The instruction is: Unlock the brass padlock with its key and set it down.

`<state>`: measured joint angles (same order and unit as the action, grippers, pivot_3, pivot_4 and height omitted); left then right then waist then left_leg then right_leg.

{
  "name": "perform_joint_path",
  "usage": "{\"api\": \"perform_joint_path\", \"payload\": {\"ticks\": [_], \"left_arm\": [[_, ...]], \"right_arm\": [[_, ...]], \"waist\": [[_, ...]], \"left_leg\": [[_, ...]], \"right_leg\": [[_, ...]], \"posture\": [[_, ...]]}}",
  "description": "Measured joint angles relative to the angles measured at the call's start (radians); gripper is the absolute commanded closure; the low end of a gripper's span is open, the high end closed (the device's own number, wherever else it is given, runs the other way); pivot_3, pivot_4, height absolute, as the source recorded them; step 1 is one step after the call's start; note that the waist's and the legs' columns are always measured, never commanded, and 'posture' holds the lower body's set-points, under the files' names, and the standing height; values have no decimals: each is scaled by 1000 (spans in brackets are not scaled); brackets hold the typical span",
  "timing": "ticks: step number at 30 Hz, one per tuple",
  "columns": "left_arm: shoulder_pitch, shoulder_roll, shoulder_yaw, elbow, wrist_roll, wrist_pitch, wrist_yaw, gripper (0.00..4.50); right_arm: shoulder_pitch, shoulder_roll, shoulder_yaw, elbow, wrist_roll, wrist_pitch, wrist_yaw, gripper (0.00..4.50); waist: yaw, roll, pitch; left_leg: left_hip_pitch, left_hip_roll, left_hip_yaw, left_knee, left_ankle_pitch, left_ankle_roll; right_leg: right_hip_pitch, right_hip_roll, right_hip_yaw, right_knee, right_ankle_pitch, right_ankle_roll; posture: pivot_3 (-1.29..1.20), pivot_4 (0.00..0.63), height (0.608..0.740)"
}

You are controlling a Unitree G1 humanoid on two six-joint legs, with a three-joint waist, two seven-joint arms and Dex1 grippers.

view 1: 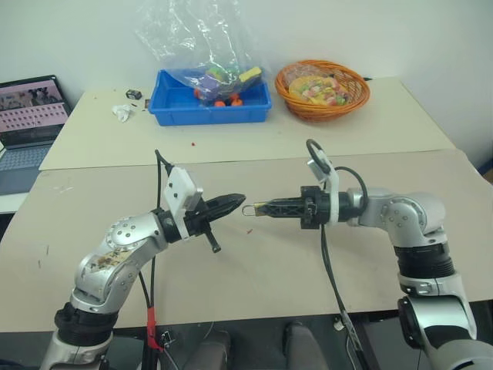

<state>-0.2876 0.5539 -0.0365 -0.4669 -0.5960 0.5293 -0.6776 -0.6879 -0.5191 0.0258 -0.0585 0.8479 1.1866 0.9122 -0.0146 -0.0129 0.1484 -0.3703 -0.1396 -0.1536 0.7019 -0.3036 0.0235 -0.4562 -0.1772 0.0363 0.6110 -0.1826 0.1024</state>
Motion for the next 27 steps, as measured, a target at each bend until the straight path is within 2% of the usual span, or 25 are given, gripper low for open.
{"api": "perform_joint_path", "payload": {"ticks": [27], "left_arm": [[-8, -6, -1, -1, 13, 3, -1, 4489]], "right_arm": [[-49, 52, -55, -11, 56, 71, -82, 4299]], "waist": [[0, 0, 0]], "left_leg": [[0, 0, 0, 0, 0, 0]], "right_leg": [[0, 0, 0, 0, 0, 0]], "posture": [[0, 150, 740]]}}
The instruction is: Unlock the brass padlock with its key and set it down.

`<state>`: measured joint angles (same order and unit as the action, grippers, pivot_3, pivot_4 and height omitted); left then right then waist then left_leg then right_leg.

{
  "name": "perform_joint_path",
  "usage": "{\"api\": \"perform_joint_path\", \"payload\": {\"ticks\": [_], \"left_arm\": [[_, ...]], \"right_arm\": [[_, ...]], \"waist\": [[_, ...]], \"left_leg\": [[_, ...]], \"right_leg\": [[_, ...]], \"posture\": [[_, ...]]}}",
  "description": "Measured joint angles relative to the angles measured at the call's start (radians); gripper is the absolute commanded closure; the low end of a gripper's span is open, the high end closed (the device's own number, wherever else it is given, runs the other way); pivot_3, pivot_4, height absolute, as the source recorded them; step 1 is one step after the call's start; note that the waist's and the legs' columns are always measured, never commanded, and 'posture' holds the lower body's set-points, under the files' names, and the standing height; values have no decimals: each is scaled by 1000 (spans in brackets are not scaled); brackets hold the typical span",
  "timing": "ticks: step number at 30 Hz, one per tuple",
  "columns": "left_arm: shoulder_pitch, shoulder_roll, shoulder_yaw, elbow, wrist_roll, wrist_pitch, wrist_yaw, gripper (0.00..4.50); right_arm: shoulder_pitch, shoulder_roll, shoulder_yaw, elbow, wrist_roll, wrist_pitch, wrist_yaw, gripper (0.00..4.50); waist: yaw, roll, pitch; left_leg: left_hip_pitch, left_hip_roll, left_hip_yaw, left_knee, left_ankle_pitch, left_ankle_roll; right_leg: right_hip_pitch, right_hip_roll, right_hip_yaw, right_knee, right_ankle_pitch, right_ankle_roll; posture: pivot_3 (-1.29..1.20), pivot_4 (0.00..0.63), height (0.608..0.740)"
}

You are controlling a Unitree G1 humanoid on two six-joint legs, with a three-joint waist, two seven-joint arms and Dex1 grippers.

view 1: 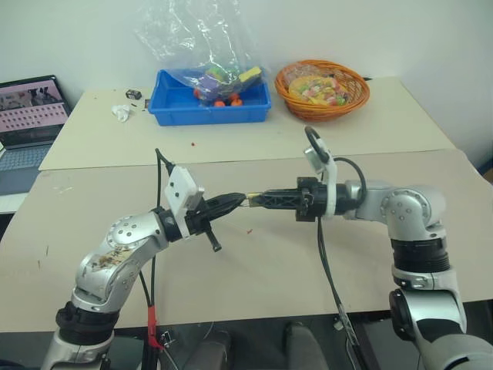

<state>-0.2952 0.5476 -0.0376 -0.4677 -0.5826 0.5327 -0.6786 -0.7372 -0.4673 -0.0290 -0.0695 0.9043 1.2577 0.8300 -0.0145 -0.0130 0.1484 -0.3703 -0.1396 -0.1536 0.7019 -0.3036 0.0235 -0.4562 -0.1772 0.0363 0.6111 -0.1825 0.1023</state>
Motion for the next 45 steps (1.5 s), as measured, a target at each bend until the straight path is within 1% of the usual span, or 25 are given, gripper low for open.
{"api": "perform_joint_path", "payload": {"ticks": [14, 27, 31, 35, 39, 41, 43, 44, 45], "left_arm": [[-2, -3, 0, 0, 1, 13, 3, 4489], [-2, -11, -1, 0, 10, 13, 6, 4489], [28, 3, -5, 0, 39, 4, -3, 4489], [85, 40, -15, 4, 105, -55, -34, 4489], [132, 65, -13, 28, 159, -118, -53, 4489], [139, 73, -12, 31, 182, -146, -62, 4489], [138, 75, -10, 27, 197, -181, -74, 4489], [138, 75, -9, 20, 204, -202, -81, 4489], [137, 75, -10, 12, 208, -214, -86, 4489]], "right_arm": [[-34, 5, -44, -17, 86, 20, -10, 4299], [-37, 13, -45, 10, 91, 20, -60, 4299], [-43, 19, -61, 62, 95, 21, -73, 4299], [-86, 2, -109, 168, 100, 44, -78, 4299], [-119, -22, -125, 270, 88, 75, -74, 4299], [-107, -63, -59, 270, 33, 55, -52, 4299], [-46, -115, 85, 245, -77, -16, -4, 4299], [6, -121, 166, 249, -135, -45, 15, 4299], [39, -118, 214, 257, -164, -61, 25, 4299]], "waist": [[0, 0, 0], [-1, 0, 0], [-2, 0, 0], [0, 0, 0], [0, 0, 0], [0, 0, 0], [2, -1, 0], [2, -1, 0], [1, -1, 0]], "left_leg": [[0, 0, 0, 0, 0, 0], [0, 0, 0, 0, 0, 0], [0, 0, 0, 0, 0, 0], [0, 0, 0, -1, 0, 0], [0, 0, 0, -1, 0, 0], [0, 0, 1, -1, 0, 0], [0, 0, 0, -1, 0, 0], [0, 0, 1, -1, 0, 0], [0, 0, 1, -1, 0, 0]], "right_leg": [[0, 0, 0, 0, 0, 0], [0, 0, 0, 0, 0, 0], [0, 0, 0, 0, 0, 0], [0, 0, 0, 0, 0, 0], [0, 0, 0, 0, 0, 0], [0, 0, 0, 0, 0, 0], [0, 0, -1, -1, 0, 0], [0, 0, -1, -1, 0, 0], [0, 0, 0, 0, 0, 0]], "posture": [[0, 150, 740], [0, 150, 740], [0, 150, 740], [0, 150, 740], [0, 150, 740], [0, 150, 740], [0, 150, 740], [0, 150, 740], [0, 150, 740]]}}
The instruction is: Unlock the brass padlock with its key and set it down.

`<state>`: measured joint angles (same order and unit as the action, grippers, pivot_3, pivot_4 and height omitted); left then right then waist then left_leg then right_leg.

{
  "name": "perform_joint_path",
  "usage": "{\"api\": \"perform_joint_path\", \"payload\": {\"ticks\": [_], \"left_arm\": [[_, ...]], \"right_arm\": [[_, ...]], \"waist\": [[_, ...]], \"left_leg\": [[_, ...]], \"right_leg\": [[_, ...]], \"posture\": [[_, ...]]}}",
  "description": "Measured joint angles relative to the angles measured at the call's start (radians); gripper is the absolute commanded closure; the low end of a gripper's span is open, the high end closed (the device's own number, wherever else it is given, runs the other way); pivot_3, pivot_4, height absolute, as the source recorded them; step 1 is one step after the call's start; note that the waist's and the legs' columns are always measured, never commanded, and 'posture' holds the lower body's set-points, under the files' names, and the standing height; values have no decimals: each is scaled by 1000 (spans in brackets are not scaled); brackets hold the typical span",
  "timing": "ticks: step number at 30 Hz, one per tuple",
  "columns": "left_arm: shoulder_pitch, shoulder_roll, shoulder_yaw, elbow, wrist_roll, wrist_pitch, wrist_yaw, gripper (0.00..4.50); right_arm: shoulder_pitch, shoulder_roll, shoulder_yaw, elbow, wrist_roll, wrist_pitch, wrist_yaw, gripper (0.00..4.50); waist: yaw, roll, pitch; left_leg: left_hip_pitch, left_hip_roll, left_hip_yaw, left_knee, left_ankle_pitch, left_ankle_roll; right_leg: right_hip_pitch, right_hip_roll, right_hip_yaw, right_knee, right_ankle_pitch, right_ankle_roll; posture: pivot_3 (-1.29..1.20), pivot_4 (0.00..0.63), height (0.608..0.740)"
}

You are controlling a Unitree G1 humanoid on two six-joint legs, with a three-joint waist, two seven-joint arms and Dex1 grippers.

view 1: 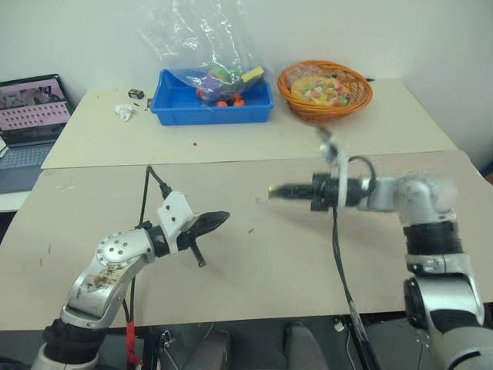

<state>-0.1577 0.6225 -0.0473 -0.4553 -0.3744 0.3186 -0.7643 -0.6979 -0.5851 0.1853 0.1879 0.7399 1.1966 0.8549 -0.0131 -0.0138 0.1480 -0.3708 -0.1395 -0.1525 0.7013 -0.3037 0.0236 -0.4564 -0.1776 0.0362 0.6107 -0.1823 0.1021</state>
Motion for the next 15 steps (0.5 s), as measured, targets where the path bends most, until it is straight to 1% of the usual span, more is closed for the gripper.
{"api": "perform_joint_path", "payload": {"ticks": [1, 4, 9, 12, 15], "left_arm": [[2, 1, 0, -12, 7, -19, -7, 4489], [-2, 3, -8, -36, 19, -36, -19, 4489], [13, 16, -14, -49, 25, -52, -43, 4489], [13, 20, -14, -61, 23, -52, -48, 4489], [13, 21, -14, -61, 24, -51, -50, 4489]], "right_arm": [[32, 3, 32, -4, -27, -33, 29, 4299], [31, 2, 64, -3, -65, -70, 76, 4299], [28, 23, 73, 18, -117, -99, 113, 4299], [9, 47, 69, 59, -141, -104, 127, 4299], [-8, 66, 60, 100, -152, -105, 136, 4299]], "waist": [[0, 0, 0], [-9, 0, -1], [-10, -2, -2], [-11, -6, -4], [-10, -7, -5]], "left_leg": [[0, 0, 0, 0, 0, 0], [3, 1, 4, 0, 0, 0], [5, 3, 5, 0, 0, 0], [8, 10, 9, 0, -1, -1], [12, 15, 14, -1, -2, -2]], "right_leg": [[0, 0, 0, 0, 0, 0], [1, 0, 2, -2, 0, 0], [1, 3, 3, -1, 1, -1], [4, 10, 4, -2, 6, -5], [6, 14, 4, -8, 8, -7]], "posture": [[0, 150, 740], [0, 150, 740], [0, 150, 740], [0, 150, 740], [0, 150, 740]]}}
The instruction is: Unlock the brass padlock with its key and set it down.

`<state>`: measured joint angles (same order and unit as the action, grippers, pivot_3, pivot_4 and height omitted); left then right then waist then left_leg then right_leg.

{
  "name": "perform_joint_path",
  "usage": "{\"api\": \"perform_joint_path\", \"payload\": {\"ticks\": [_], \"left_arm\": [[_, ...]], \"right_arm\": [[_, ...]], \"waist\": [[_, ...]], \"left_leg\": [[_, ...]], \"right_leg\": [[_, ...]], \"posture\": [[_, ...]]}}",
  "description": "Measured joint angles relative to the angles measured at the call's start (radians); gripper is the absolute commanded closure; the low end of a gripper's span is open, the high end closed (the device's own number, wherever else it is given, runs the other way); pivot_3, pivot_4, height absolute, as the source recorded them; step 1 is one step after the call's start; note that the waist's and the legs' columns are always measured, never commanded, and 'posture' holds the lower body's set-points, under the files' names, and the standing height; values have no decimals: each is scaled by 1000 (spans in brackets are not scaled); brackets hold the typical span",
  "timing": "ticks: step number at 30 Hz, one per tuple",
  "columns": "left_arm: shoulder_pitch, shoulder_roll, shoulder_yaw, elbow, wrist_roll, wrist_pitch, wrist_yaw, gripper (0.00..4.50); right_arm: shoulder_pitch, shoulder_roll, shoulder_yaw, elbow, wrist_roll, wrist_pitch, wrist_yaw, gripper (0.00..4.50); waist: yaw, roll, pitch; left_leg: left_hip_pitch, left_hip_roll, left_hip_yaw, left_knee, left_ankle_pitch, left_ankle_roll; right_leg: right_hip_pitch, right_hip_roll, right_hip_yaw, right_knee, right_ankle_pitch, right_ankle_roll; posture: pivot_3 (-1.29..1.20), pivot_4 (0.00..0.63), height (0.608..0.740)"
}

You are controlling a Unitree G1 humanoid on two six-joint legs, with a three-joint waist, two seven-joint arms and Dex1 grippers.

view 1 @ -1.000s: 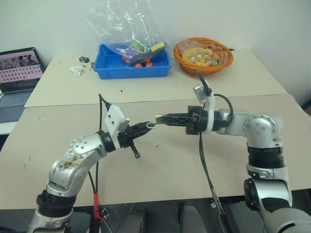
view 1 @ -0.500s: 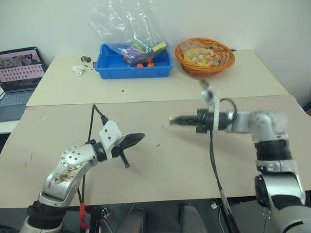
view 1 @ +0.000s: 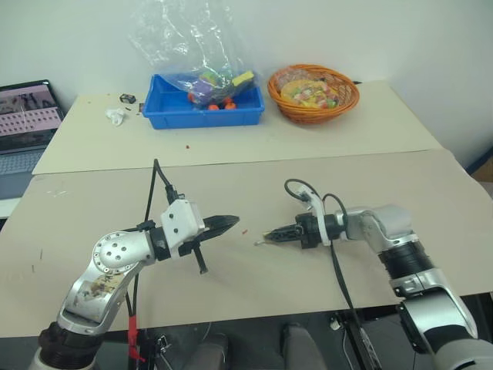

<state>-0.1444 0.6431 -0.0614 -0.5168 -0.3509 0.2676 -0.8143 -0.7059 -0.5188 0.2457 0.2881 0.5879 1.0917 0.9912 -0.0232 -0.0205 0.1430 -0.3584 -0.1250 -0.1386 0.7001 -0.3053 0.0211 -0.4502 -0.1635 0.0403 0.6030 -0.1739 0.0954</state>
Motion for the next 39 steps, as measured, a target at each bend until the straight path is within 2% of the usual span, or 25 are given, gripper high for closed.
{"api": "perform_joint_path", "payload": {"ticks": [2, 4, 12, 18, 23, 27, 32, 36, 39], "left_arm": [[0, 0, 0, -1, 0, 0, -1, 4500], [0, 0, 0, -6, -1, 1, -1, 4500], [7, 0, 0, -7, 0, 0, -1, 4500], [28, 0, 0, -7, 7, -4, -7, 4500], [41, 0, 0, 0, 14, -8, -21, 4500], [47, 0, 0, 1, 16, -8, -23, 4500], [92, 4, 5, -11, 16, 0, -18, 4500], [114, 6, 15, -39, 16, 16, 0, 4500], [126, 4, 18, -58, 15, 36, 18, 4500]], "right_arm": [[-11, 11, -3, 33, -9, -1, 8, 3348], [-22, 24, -7, 80, -19, -2, 9, 2863], [-31, 38, -46, 104, -12, 6, 55, 143], [-33, 20, -98, 145, -19, -15, 49, 143], [-34, -74, -156, 151, -58, -62, 27, 143], [-6, -97, -216, 66, -95, -120, -50, 143], [253, -117, -265, -282, -174, -276, -186, 143], [467, -134, -250, -488, -350, -476, -335, 143], [560, -26, -279, -591, -393, -521, -477, 143]], "waist": [[1, 0, 0], [3, 0, 0], [6, 0, 0], [13, 0, 0], [16, 1, 0], [6, 1, 0], [13, 1, 0], [21, 1, 0], [14, 1, 0]], "left_leg": [[7, 2, 2, -4, 0, 0], [11, 3, 2, -6, -1, 1], [12, 3, 4, -6, -1, 1], [13, 3, 4, -5, -3, 4], [10, 3, 5, -6, -2, 2], [3, 4, 7, -6, -2, 2], [-6, 3, 8, -5, -2, 1], [-5, 2, 9, -4, -2, 2], [1, 5, 12, -6, -2, 1]], "right_leg": [[7, 1, 0, -4, 0, -1], [11, 3, 0, -8, 2, -1], [12, 3, 1, -8, 3, -1], [12, 3, 1, -8, 5, -1], [9, 3, 1, -9, 5, 0], [1, 3, 1, -8, 5, 0], [-8, 2, 0, -7, 5, 0], [-7, 1, 0, -9, 5, 0], [-4, 3, 3, -8, 6, -1]], "posture": [[0, 150, 740], [0, 150, 740], [0, 150, 740], [0, 150, 740], [0, 150, 740], [0, 150, 740], [0, 150, 740], [0, 150, 740], [0, 150, 740]]}}
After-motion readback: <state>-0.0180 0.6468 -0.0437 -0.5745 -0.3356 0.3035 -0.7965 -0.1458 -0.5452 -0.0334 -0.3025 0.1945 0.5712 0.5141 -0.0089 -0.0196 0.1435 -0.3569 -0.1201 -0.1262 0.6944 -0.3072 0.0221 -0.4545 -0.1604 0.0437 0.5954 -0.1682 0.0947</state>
